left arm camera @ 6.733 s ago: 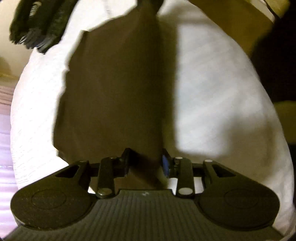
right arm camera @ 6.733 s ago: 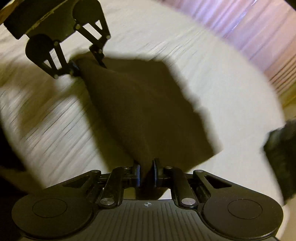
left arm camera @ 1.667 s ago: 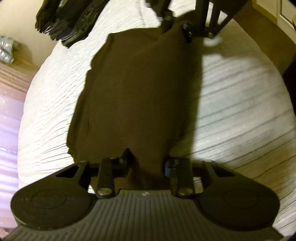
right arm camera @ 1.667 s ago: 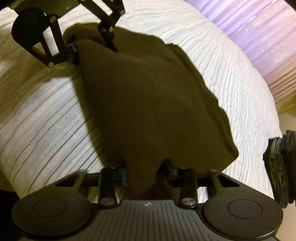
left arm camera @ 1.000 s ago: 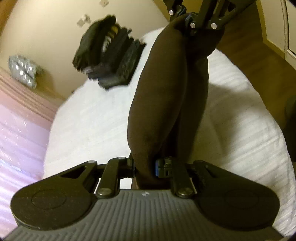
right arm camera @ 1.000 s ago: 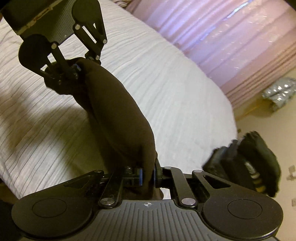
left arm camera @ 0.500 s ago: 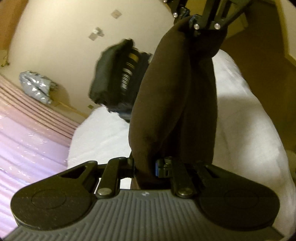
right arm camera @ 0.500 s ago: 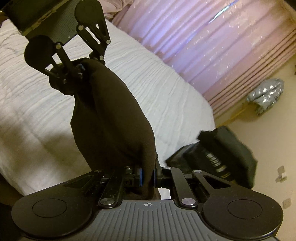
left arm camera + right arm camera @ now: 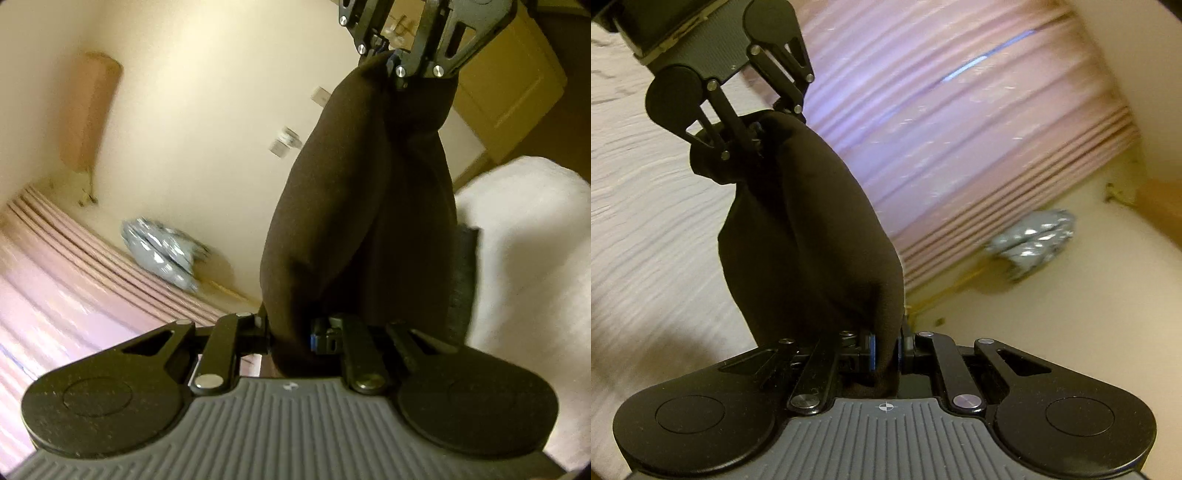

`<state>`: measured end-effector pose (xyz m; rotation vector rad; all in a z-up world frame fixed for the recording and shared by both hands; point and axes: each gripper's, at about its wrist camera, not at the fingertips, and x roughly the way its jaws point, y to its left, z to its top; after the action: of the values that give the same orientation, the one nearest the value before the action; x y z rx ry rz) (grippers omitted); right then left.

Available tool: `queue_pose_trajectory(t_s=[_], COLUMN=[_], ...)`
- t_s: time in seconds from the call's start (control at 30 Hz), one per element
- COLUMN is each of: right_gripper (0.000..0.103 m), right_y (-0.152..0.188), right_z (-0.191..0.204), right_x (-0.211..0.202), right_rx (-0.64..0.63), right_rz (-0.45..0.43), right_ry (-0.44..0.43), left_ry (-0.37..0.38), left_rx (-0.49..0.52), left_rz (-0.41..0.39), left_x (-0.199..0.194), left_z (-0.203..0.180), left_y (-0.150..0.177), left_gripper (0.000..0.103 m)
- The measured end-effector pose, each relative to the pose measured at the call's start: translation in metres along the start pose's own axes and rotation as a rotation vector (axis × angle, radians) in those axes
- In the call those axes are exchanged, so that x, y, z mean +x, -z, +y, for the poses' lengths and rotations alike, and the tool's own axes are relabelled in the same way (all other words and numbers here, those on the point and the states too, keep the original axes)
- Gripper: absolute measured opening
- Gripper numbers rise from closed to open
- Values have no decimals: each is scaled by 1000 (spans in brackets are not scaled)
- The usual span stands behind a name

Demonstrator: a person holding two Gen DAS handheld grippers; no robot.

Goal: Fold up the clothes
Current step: 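Lift the folded sweater with both grippers and carry it to the clothes stack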

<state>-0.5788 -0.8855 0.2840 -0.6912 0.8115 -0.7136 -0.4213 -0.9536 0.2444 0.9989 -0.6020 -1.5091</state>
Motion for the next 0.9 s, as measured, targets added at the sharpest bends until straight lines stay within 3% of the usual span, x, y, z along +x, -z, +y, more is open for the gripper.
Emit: queue_pose_trajectory(t_s=[0.27,0.4,0.57,0.67,0.73,0.9], right_gripper=[8,8,8,8,8,8], right_y=[3,31,77,103,130,208], right_z=[-121,-181,-253,-273,-268,-198], right_x=[43,98,199,246,277,331], right_rx=[-18,-47,-54,-78,-80,-84], right_rz=[-54,-98,-146,-182,-197,-120], right_ry=[87,92,55,57,42,-126], left_ry=[-128,-162,-196,-212,-183,45], left_rx=[41,13,-3,-4,-8,43], left_rz=[-11,37,124,137,163,279], left_x=[96,172,272,313,335,372], left_z=[58,67,66,46,12,-115], left_y=[-57,-84,-110,-106,-89,-39], left_gripper=[15,15,15,15,15,15])
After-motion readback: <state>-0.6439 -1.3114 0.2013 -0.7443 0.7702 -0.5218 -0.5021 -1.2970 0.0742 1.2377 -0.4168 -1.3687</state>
